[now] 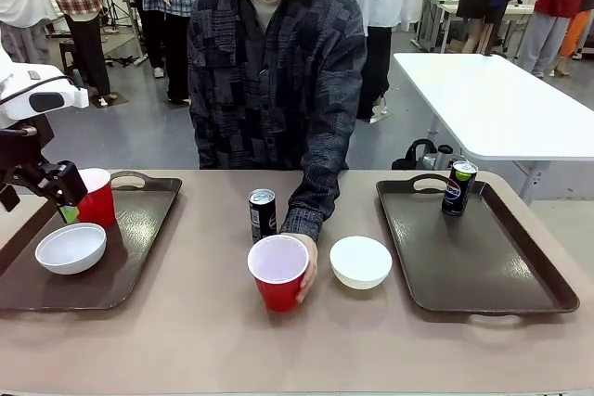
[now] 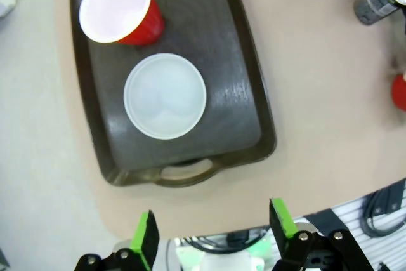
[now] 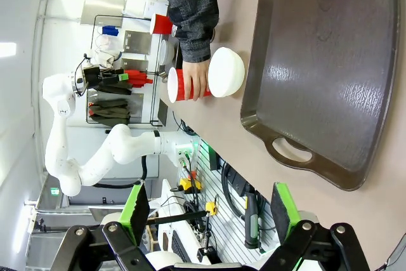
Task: Prepare tableware on both trays.
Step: Pick up a Picnic Bowl from the table and place it on a Handle tray.
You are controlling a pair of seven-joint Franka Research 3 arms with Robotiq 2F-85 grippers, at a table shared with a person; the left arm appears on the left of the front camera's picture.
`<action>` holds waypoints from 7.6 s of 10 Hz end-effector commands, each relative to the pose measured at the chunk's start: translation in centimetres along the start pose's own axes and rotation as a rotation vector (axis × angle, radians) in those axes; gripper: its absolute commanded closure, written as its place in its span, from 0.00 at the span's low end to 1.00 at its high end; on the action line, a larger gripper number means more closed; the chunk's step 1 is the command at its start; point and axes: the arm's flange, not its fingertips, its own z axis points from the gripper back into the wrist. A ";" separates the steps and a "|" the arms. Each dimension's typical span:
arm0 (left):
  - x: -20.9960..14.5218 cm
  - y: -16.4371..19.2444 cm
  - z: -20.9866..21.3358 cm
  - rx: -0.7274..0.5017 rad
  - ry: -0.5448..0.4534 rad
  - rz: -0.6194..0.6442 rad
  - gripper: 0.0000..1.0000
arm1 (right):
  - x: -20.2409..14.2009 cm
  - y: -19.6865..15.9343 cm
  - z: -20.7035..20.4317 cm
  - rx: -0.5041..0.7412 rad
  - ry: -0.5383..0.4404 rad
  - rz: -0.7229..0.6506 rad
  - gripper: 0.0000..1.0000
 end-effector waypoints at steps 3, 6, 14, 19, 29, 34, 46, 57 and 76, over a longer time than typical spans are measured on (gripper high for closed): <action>0.2 0.2 0.1 -0.004 -0.014 -0.015 0.09 | 0.0 0.0 0.1 0.006 -0.004 0.001 0.00; 0.2 0.2 0.1 -0.004 -0.014 -0.015 0.09 | 0.0 0.0 0.1 0.006 -0.004 0.001 0.00; 1.1 3.2 0.0 -0.321 0.067 0.030 0.08 | -0.6 1.0 -1.0 -0.078 -0.014 0.007 0.00; 3.0 9.3 -1.3 -0.701 0.052 0.148 0.08 | 0.9 10.8 -8.2 -0.419 0.014 -0.017 0.00; 2.4 12.8 -1.9 -0.808 0.018 0.278 0.08 | -0.5 9.9 -6.6 -0.586 0.085 -0.073 0.00; 2.4 12.8 -1.9 -0.808 0.018 0.278 0.08 | 0.5 10.0 -9.4 -0.623 0.125 -0.079 0.00; 4.7 -5.1 7.3 -1.153 -0.060 0.220 0.08 | 1.8 15.9 -24.9 -0.855 0.181 -0.016 0.00; 4.3 2.4 3.1 -1.236 -0.013 0.187 0.08 | 2.1 16.9 -28.3 -0.908 0.210 0.002 0.00; 5.0 12.3 -2.3 -1.290 -0.065 0.189 0.08 | 7.0 10.6 -44.6 -1.142 0.262 -0.026 0.38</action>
